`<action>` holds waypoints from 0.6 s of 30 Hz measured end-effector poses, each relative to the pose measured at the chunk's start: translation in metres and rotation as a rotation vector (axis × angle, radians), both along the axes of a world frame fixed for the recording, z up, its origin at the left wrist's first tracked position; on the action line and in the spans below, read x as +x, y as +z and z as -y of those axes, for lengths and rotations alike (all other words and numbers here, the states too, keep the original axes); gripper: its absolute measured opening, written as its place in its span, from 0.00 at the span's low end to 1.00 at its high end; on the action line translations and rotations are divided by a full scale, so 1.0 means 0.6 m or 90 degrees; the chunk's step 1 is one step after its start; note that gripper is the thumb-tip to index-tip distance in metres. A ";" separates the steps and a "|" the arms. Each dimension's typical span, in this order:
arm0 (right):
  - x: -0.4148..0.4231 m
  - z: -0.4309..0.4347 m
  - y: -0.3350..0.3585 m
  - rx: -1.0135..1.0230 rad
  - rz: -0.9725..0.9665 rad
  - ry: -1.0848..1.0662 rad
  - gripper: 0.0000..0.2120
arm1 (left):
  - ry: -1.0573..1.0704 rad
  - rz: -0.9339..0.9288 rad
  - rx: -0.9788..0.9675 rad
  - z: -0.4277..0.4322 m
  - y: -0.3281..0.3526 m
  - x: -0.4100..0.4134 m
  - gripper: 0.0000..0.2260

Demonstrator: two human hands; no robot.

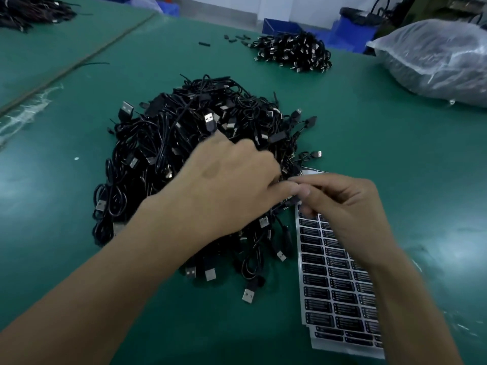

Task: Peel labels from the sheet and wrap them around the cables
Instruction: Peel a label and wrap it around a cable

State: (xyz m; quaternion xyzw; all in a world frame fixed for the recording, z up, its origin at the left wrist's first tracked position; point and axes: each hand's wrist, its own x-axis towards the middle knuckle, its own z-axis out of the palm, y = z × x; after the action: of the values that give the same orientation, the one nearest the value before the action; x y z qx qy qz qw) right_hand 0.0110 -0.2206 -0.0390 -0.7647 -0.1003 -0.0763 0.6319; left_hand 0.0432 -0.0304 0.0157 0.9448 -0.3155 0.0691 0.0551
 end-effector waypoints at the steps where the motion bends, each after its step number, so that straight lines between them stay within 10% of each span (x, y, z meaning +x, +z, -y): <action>1: 0.000 0.001 -0.003 -0.007 -0.001 0.015 0.08 | -0.016 -0.045 -0.003 0.005 -0.007 0.002 0.29; 6: -0.004 0.044 -0.005 -0.012 -0.045 -0.009 0.10 | -0.031 -0.208 -0.094 0.022 -0.051 0.023 0.15; 12: 0.012 0.107 -0.045 -0.249 -0.135 -0.429 0.06 | 0.031 -0.234 -0.255 0.028 -0.089 0.024 0.07; 18: 0.000 0.083 -0.056 -0.387 -0.192 -0.425 0.29 | 0.042 -0.174 -0.286 0.040 -0.090 0.010 0.05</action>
State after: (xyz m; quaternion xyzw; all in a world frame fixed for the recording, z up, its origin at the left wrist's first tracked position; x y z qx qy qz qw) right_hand 0.0109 -0.2707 -0.0724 -0.9080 0.2256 -0.1306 0.3279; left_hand 0.0489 -0.0544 -0.0382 0.9192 -0.2507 0.0109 0.3034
